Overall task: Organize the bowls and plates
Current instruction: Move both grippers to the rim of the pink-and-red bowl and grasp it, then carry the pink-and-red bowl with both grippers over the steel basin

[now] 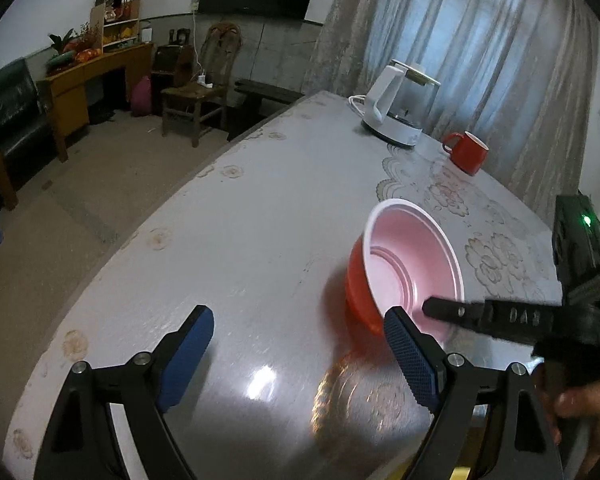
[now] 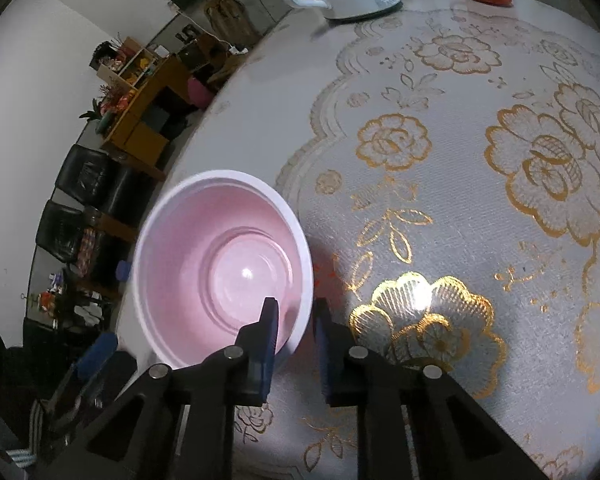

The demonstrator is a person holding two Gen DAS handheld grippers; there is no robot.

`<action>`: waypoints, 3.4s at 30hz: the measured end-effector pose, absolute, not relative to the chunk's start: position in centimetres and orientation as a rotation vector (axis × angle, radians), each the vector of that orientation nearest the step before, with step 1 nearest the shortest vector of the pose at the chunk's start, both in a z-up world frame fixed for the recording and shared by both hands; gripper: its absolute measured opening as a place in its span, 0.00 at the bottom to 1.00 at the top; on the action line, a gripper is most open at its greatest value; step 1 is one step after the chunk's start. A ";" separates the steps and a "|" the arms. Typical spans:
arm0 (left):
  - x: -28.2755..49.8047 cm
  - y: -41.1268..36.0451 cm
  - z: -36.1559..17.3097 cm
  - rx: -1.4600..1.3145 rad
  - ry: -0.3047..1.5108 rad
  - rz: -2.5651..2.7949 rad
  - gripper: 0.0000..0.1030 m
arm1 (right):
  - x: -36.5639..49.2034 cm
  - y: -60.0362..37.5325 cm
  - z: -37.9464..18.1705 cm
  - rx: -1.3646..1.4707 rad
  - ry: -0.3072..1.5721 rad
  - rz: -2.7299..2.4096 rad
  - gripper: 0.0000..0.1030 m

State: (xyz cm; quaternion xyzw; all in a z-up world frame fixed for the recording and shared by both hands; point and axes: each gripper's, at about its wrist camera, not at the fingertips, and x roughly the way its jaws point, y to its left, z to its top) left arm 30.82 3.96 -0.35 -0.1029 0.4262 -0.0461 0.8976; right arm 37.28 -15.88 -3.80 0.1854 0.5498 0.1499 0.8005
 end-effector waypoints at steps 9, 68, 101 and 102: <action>33.4 2.5 -0.3 -0.163 0.963 -0.182 0.83 | 37.0 -15.9 -4.7 0.397 1.182 0.348 0.11; 18.7 2.7 4.3 -0.242 0.770 -0.357 0.08 | 18.2 -14.6 4.9 0.319 0.826 0.320 0.14; 12.1 1.6 2.6 -0.170 0.762 -0.332 0.08 | 10.8 -15.2 1.6 0.446 0.864 0.299 0.19; 12.1 1.6 2.6 -0.168 0.762 -0.330 0.08 | 10.7 -15.1 1.5 0.442 0.866 0.297 0.19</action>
